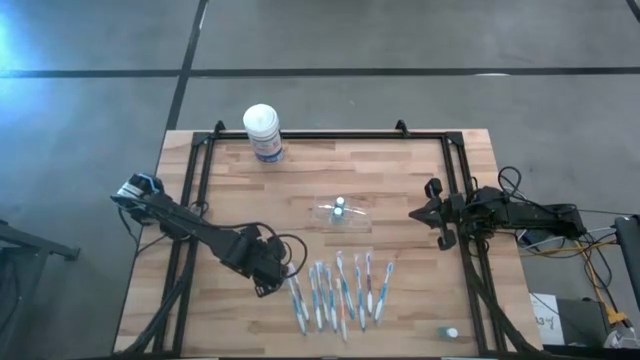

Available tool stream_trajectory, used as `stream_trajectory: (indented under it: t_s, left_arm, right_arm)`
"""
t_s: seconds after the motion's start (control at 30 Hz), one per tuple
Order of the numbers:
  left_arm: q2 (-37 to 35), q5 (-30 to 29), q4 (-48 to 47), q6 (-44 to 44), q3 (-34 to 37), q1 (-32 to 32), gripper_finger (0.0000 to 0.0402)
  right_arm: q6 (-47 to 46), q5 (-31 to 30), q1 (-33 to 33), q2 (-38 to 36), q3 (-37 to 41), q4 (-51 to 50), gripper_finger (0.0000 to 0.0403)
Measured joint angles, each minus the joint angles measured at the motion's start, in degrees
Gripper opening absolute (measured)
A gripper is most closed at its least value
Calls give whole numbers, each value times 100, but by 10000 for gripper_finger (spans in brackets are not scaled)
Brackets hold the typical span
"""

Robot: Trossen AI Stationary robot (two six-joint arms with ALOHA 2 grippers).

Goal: Pick & Place toothbrushing station
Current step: Put the blue mouthwash into the transparent organizer

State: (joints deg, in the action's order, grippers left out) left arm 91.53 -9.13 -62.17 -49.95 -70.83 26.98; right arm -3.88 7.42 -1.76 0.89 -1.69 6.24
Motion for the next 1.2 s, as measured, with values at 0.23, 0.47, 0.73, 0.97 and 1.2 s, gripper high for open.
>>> stream_trajectory:
  t_s: [0.23,0.47,0.73,0.97,1.2]
  left_arm:
    - [0,2,-2,139,0,13,209]
    - [0,6,16,-424,1,12,209]
    - [0,70,77,-537,47,17,209]
    - [0,70,183,-455,268,24,209]
    - [-2,70,273,-452,385,24,209]
  right_arm:
    - [0,-1,0,0,0,0,11]
    - [0,0,0,0,0,0,11]
    - [0,-1,0,0,0,-2,11]
    - [0,0,-1,2,0,-2,11]
    - [2,0,-2,2,0,-2,11]
